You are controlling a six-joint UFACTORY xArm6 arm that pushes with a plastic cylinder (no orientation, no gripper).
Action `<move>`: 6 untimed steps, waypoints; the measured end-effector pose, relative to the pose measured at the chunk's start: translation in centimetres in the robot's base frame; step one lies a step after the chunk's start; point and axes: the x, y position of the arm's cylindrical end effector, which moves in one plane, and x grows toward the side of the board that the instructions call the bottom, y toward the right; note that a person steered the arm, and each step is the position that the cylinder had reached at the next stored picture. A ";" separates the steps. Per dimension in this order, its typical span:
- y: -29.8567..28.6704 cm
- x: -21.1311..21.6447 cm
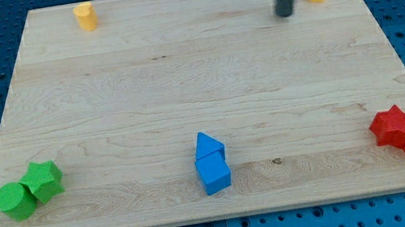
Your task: Slide yellow hexagon to the left
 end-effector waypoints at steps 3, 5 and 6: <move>10.6 -4.3; 8.8 -4.3; 5.9 -4.3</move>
